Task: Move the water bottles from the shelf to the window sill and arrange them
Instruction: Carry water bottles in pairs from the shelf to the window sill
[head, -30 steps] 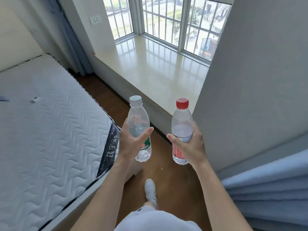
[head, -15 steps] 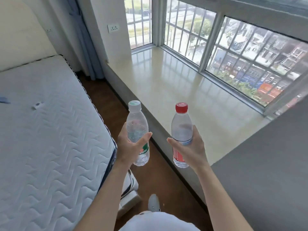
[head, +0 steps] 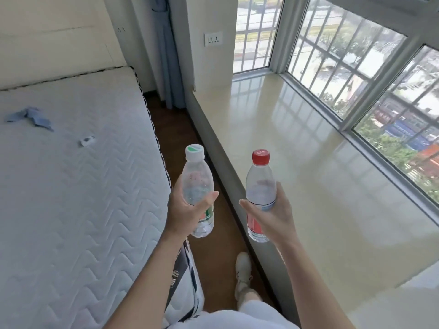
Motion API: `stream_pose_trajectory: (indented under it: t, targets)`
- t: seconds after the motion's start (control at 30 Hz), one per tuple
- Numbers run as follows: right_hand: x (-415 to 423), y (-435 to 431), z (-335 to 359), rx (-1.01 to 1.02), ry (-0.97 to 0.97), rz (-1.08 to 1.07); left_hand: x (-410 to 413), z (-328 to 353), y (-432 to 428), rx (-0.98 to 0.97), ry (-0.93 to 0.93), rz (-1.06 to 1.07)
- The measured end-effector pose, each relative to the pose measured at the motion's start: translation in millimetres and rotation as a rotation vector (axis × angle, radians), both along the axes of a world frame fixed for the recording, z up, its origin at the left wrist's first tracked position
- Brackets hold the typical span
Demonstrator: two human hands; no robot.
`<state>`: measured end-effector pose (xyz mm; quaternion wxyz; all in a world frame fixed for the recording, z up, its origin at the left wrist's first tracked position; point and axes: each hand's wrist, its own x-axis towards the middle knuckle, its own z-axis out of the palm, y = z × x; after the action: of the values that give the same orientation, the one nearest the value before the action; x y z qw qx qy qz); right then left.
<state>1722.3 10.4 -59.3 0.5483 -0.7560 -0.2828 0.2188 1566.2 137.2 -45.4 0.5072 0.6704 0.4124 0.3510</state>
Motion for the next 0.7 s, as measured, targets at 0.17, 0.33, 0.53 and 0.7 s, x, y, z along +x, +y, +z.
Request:
stream_pose_trajectory:
  t: [0.17,0.33,0.53,0.7]
  targets:
    - [39.1,80.1,-10.0,-0.026,0.030,0.113,18.8,-8.4,60.9,-0.030,-0.008,0.100]
    - [88.8,178.2,-7.9,-0.050,0.011,0.280,52.9,-21.6,134.5,-0.054,-0.002,0.230]
    - [149.4,285.7,7.4,-0.001,-0.002,0.385,107.1,-4.9,217.2,-0.015,0.001,0.295]
    - [184.5,345.1,7.3,0.009,0.006,0.426,141.3,3.4,266.6,-0.004,0.007,0.344]
